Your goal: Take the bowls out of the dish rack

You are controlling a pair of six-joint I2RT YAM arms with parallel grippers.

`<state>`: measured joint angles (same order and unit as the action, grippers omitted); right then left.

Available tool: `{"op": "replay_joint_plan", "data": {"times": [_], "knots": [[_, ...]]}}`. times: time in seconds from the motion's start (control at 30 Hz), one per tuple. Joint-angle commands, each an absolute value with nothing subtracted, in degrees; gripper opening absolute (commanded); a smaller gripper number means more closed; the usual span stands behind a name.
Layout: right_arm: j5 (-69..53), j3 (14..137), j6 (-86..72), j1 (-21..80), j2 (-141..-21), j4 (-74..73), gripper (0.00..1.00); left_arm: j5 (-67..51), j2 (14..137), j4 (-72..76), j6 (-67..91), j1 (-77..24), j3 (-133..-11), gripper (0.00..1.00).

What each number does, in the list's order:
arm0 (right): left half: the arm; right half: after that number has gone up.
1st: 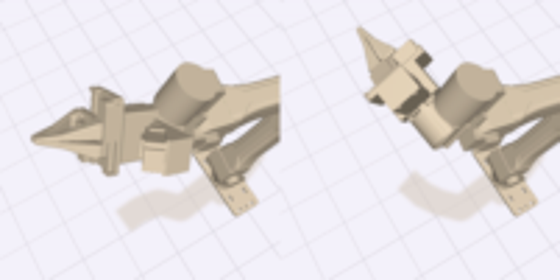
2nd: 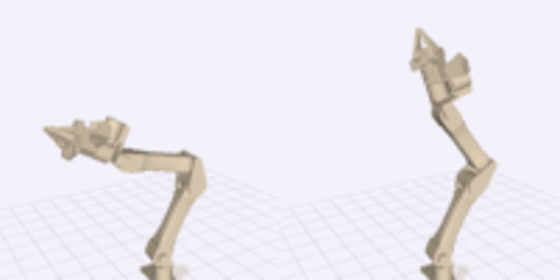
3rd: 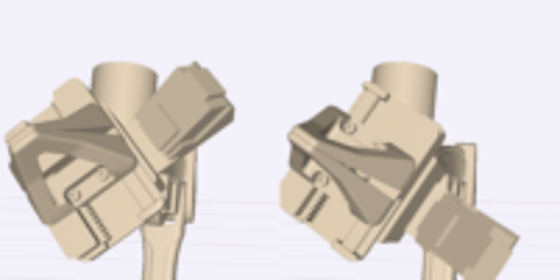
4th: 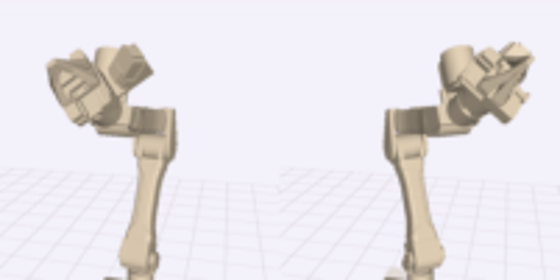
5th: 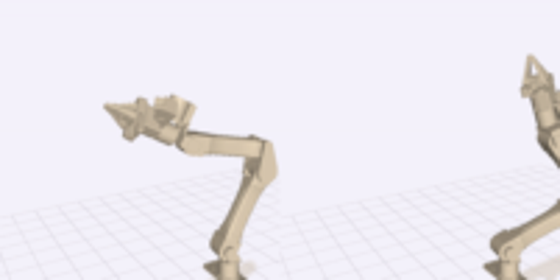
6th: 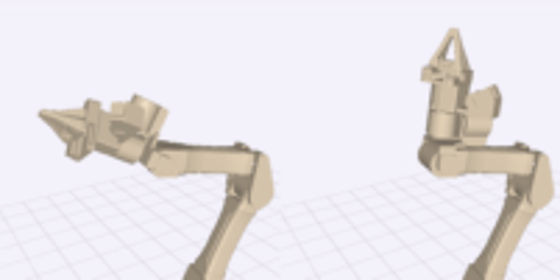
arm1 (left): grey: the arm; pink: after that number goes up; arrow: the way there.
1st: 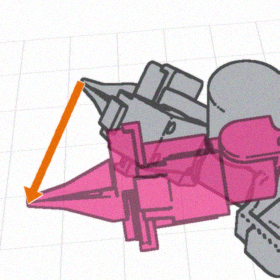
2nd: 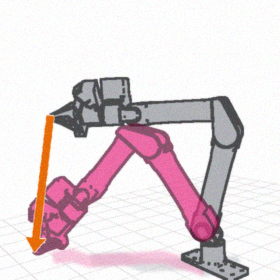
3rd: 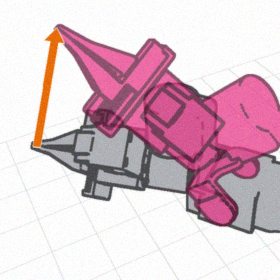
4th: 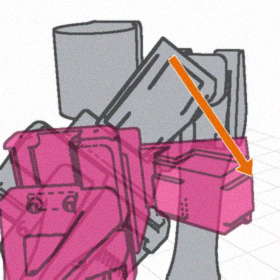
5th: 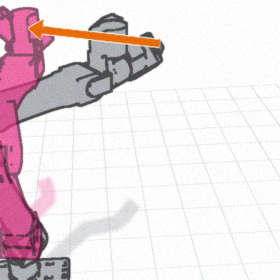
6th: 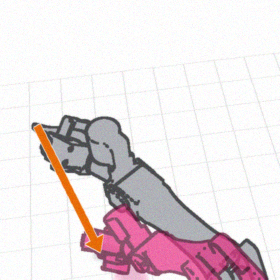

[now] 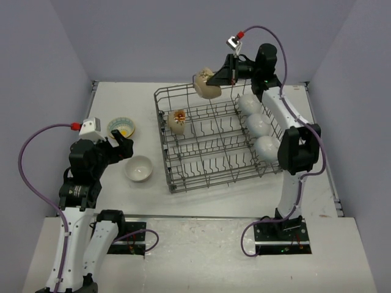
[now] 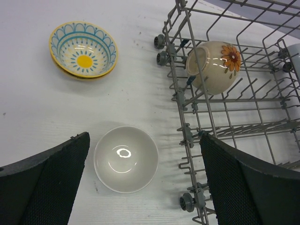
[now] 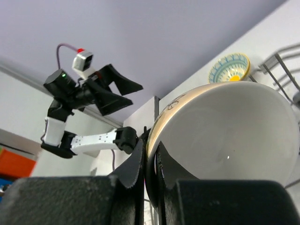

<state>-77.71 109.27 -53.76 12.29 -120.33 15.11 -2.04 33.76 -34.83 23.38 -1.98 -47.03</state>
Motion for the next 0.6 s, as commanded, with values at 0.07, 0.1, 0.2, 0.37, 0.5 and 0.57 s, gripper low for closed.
{"op": "replay_joint_plan", "data": {"times": [0.07,0.1,0.2,0.37,0.5,0.57], "knots": [[-79.1,107.3,-52.6,12.8,-109.3,21.4,0.00,-1.1,35.1,-33.4,23.6,-1.7,-49.1,1.00],[-77.2,106.3,-38.8,14.1,-103.9,8.4,0.00,-1.7,36.9,-33.7,24.5,-1.7,-51.6,1.00],[-53.4,104.9,1.2,23.4,-91.6,-24.0,0.00,-6.9,42.0,-33.8,26.1,-1.8,-59.0,1.00],[-11.0,77.8,25.8,47.1,-72.7,-14.6,0.00,-16.2,56.6,-37.1,28.0,-4.3,-78.7,1.00],[1.7,71.2,29.4,55.4,-67.8,-14.0,0.00,-9.7,63.6,-39.8,29.5,-18.3,-89.7,1.00],[5.4,71.2,31.4,59.2,-68.4,-14.9,0.00,-9.1,66.0,-40.3,30.2,-23.0,-92.2,1.00]]}}
